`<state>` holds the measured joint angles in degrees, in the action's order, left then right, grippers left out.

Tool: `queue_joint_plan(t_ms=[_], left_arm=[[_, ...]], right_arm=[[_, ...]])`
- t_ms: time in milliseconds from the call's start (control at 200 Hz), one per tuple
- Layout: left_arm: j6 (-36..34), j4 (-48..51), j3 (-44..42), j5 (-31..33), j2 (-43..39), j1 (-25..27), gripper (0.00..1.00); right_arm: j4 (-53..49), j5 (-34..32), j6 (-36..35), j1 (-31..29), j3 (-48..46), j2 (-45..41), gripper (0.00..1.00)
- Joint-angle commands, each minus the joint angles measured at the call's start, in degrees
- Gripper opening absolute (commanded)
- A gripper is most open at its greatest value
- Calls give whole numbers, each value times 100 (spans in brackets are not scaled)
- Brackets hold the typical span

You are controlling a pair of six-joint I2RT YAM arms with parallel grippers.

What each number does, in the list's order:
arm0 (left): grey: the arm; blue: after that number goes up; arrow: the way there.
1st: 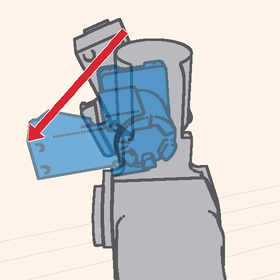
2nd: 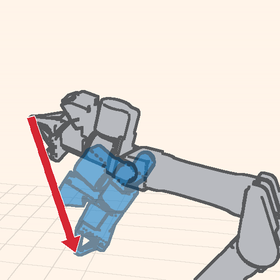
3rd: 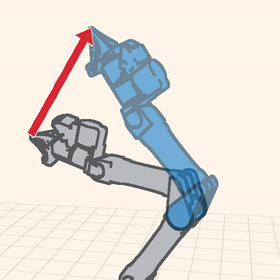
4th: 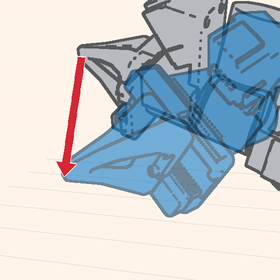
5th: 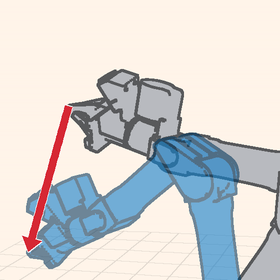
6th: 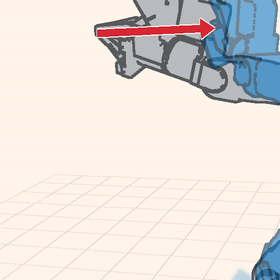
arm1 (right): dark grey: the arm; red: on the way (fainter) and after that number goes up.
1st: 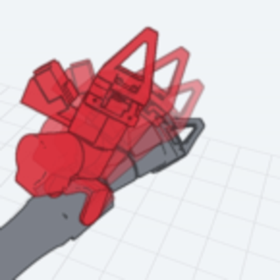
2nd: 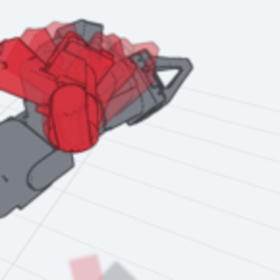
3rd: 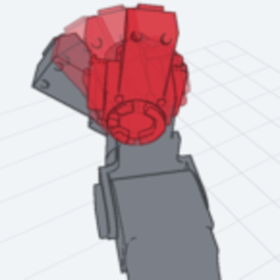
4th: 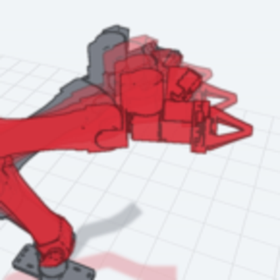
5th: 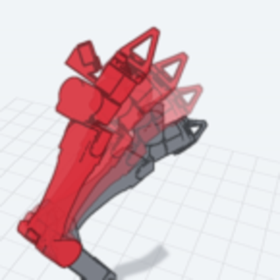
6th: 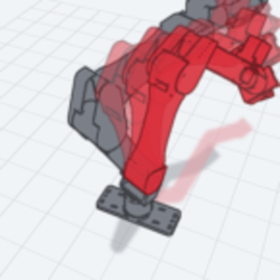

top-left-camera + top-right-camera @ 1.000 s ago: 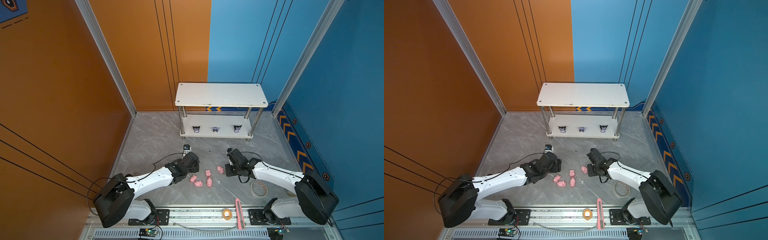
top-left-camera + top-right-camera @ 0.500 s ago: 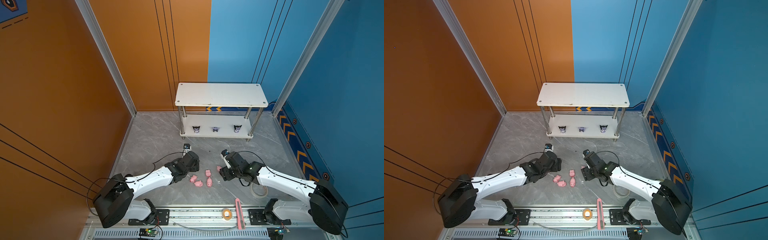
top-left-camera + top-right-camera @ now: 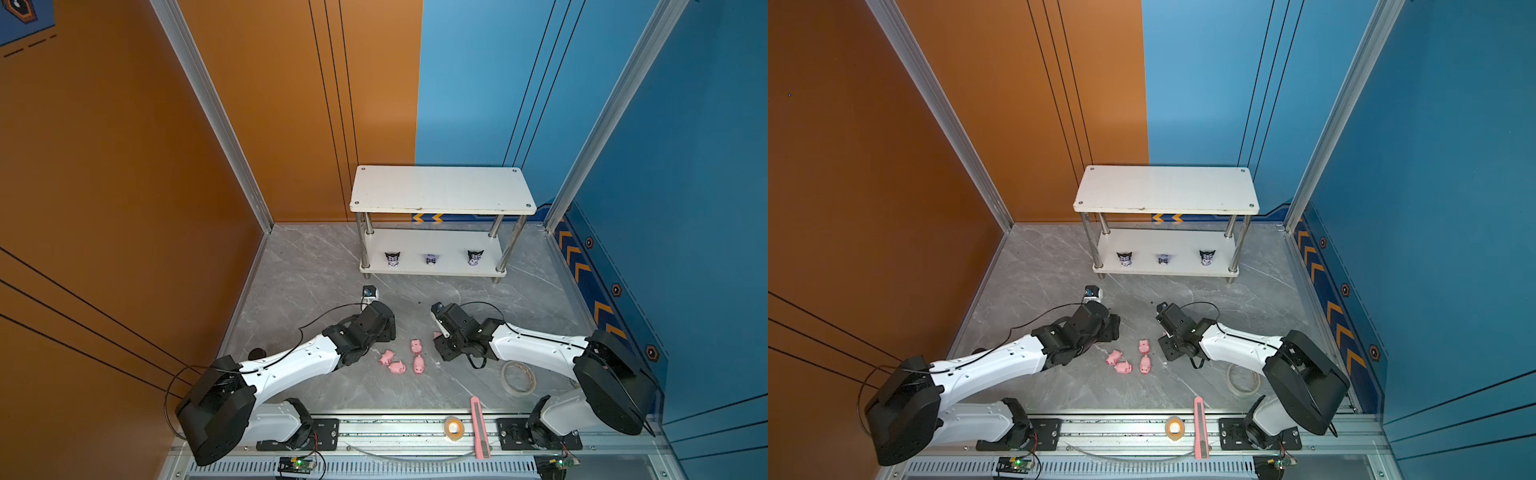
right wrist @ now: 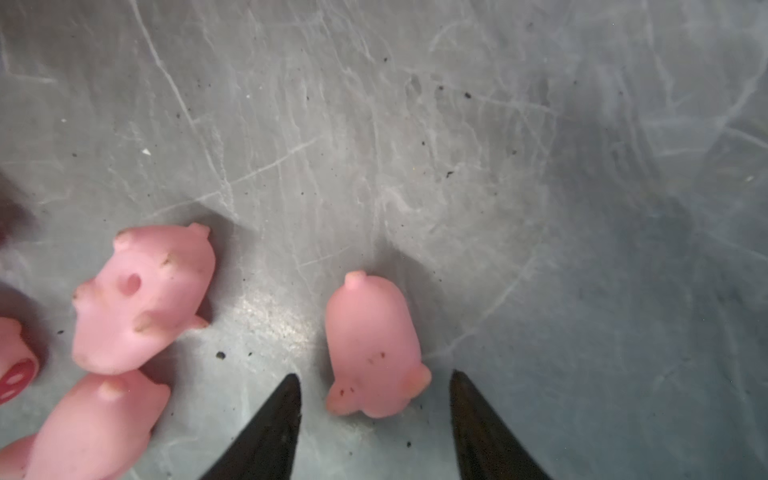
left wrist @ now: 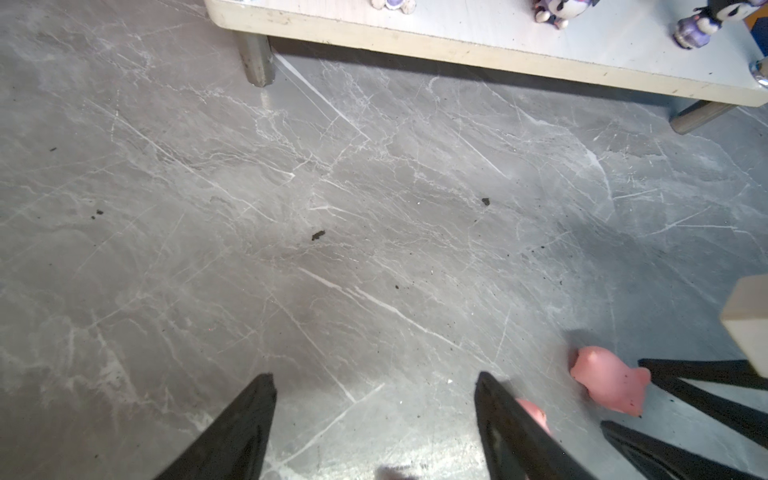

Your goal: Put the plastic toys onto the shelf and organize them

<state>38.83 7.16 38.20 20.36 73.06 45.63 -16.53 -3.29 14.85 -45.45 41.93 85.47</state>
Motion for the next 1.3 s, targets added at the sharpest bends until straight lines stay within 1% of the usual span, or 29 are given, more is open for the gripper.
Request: queue_joint_plan(t_ms=[0, 85, 330, 410, 476, 591, 686, 831, 906, 916, 941, 1041, 1126, 1297], left_arm=[[-57, 104, -100, 33, -94, -83, 78], [-67, 69, -110, 5, -79, -106, 78], [-92, 67, -125, -53, -89, -172, 78], [-79, 49, -130, -67, -114, -183, 78], [-77, 36, -154, -81, -132, -188, 77], [-68, 40, -203, -93, -208, -187, 77], [-50, 34, -285, -75, -306, -190, 78], [-33, -4, -384, -66, -445, -204, 78], [-9, -26, -435, -87, -509, -218, 78], [-14, -29, -440, -92, -516, -209, 78], [-10, -34, -445, -105, -537, -213, 78], [8, -48, -512, -128, -614, -212, 78], [39, -39, -583, -138, -709, -204, 78], [50, 133, -689, -112, -996, -209, 78]], right_arm=[[274, -91, 5, 54, 143, 126, 50], [325, -115, 19, 75, 183, 196, 46], [251, -138, 205, 89, 246, 102, 24], [88, -259, 310, 91, 318, -44, 20], [-257, -409, 438, 99, 459, -192, 18], [-1192, -714, 653, 137, 879, -590, 15], [-1916, -755, 612, 239, 1280, -996, 15], [-2963, -1171, 437, 423, 2199, -1550, 14], [-3397, -1342, 164, 492, 2832, -1684, 14], [-3476, -1363, 127, 634, 2924, -1683, 14], [-3640, -1445, 40, 735, 3208, -1679, 14], [-4258, -1748, -287, 1037, 4425, -1436, 13], [-4525, -1881, -507, 1386, 5392, -1129, 13], [-4705, -1608, -947, 2110, 6882, -301, 12]])
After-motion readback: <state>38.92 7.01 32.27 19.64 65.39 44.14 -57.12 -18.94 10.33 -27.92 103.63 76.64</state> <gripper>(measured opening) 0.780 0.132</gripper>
